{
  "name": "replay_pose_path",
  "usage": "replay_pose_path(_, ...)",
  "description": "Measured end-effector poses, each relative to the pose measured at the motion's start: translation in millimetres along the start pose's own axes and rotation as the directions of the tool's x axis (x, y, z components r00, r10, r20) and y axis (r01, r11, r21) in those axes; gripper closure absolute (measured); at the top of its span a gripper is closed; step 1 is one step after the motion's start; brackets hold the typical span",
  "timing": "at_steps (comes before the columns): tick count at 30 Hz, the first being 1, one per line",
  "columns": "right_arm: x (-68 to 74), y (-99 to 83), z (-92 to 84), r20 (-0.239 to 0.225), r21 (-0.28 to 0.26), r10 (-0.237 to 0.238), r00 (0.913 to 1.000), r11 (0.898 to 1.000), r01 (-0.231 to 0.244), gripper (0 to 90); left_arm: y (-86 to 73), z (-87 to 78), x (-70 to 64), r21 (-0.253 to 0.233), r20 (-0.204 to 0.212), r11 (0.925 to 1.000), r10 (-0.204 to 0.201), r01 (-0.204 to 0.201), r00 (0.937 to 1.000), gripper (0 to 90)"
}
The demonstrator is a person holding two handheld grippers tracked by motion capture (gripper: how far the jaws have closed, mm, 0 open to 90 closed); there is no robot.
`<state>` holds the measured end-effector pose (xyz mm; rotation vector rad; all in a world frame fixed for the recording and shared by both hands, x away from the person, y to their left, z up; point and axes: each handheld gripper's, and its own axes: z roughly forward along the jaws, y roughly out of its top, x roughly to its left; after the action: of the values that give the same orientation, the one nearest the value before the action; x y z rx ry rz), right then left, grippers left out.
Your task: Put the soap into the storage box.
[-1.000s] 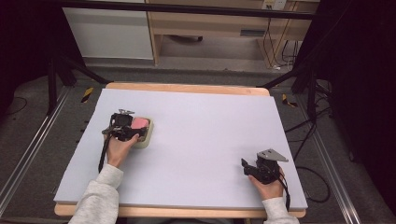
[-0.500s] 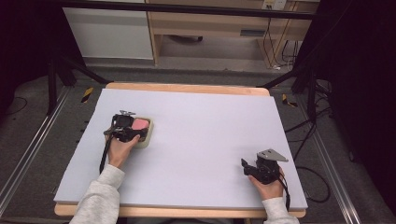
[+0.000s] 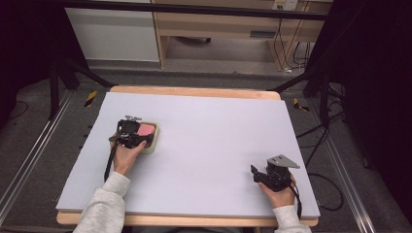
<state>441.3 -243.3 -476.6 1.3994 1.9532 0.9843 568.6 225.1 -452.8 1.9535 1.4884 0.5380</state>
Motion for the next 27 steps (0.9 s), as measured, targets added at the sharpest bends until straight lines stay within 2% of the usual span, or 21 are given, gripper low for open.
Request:
replay_pose_path(5,0.3,-0.1,0.3,0.003,0.001,-0.001,1.0000,1.000,0.001,30.8,-0.1,-0.9,0.4,-0.002,0.006,1.0000,0.003,-0.003,1.0000,36.7)
replay_pose_path(7,0.4,-0.1,0.2,0.000,0.002,-0.002,1.0000,1.000,0.002,30.6,1.1,-5.2,0.5,-0.028,0.020,0.9996,-0.002,0.002,0.9998,32.7)
replay_pose_path(10,0.3,-0.1,0.4,0.005,0.001,-0.006,1.0000,1.000,0.006,30.5,2.5,-12.6,0.5,-0.061,0.029,0.9981,-0.003,0.005,0.9996,32.3)
replay_pose_path(18,0.1,0.0,-0.7,0.004,-0.001,0.002,1.0000,1.000,-0.002,30.5,4.2,-25.4,1.5,-0.089,0.049,0.9960,-0.002,0.006,0.9988,29.9)
replay_pose_path(23,-0.9,0.2,0.0,0.005,-0.004,0.007,1.0000,1.000,-0.007,30.5,2.9,-36.8,-1.0,-0.129,0.066,0.9913,0.038,-0.029,0.9971,28.3)
replay_pose_path(27,-2.3,0.4,-0.6,0.011,-0.009,0.015,0.9998,1.000,-0.015,30.4,-0.3,-45.0,-3.3,-0.154,0.067,0.9872,0.052,-0.042,0.9964,26.8)
